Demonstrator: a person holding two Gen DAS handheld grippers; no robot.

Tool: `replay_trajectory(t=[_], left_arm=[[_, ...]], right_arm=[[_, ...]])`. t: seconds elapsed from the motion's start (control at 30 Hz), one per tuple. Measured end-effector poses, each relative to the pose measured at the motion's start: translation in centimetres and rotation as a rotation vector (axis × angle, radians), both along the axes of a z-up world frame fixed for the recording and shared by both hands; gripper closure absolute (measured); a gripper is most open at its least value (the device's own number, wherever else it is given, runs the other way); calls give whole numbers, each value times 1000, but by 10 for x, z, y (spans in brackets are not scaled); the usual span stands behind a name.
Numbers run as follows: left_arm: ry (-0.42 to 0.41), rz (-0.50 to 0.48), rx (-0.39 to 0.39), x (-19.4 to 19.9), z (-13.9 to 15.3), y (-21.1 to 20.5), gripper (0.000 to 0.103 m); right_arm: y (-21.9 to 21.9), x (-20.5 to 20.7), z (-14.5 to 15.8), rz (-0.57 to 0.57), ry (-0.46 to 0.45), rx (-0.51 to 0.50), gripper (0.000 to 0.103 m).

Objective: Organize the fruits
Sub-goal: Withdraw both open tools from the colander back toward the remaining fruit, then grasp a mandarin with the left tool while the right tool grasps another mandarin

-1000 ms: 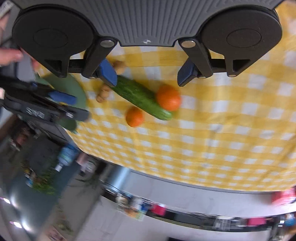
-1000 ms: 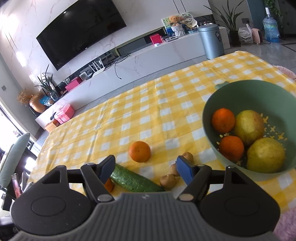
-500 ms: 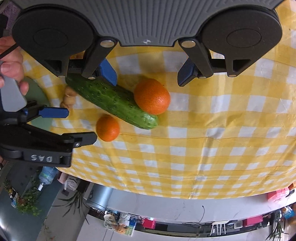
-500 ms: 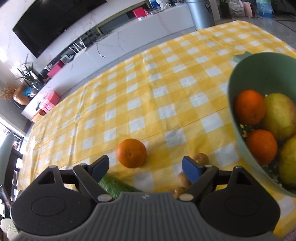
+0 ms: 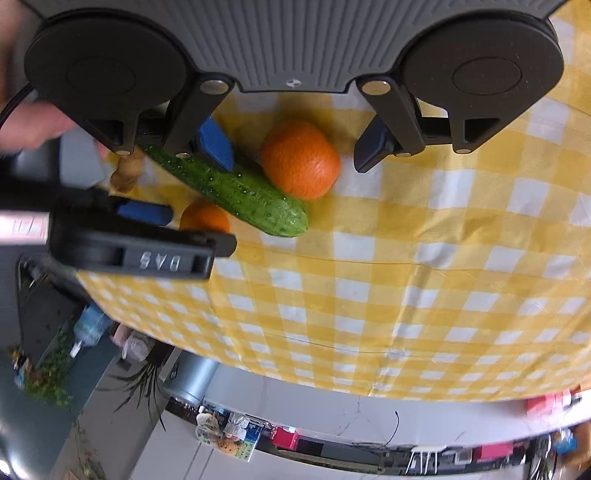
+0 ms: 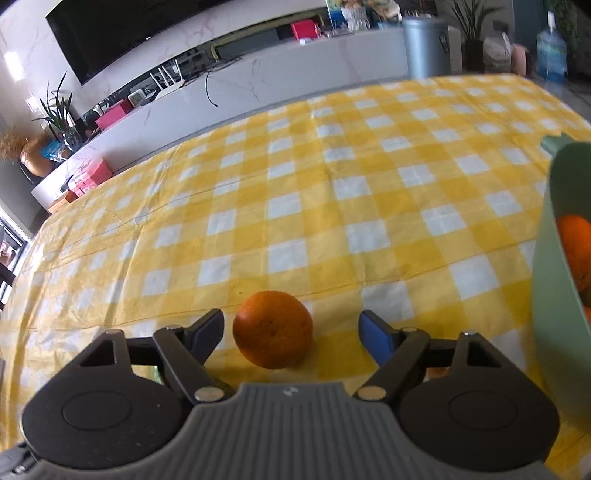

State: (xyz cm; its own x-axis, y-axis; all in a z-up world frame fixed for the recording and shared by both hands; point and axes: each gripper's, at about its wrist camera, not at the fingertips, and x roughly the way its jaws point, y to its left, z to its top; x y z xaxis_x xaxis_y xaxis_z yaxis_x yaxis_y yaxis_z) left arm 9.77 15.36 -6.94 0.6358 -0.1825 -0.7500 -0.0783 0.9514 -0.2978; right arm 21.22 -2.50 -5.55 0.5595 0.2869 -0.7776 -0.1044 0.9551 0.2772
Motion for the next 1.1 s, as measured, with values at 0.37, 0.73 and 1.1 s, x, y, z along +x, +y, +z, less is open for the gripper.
replay_trajectory(t=[0.37,0.73,1.1], left_arm=[[7,9,-100,0,-4,8,39],[4,60,-163,-6,-7,12,55],[-30,193,-219,-21,-4,32,55]], right_arm=[[9,-3,-4,62,-53,-14,47],[14,0,-6,62,-82,-31,60],[-5,-9,9,15,-120,100,60]])
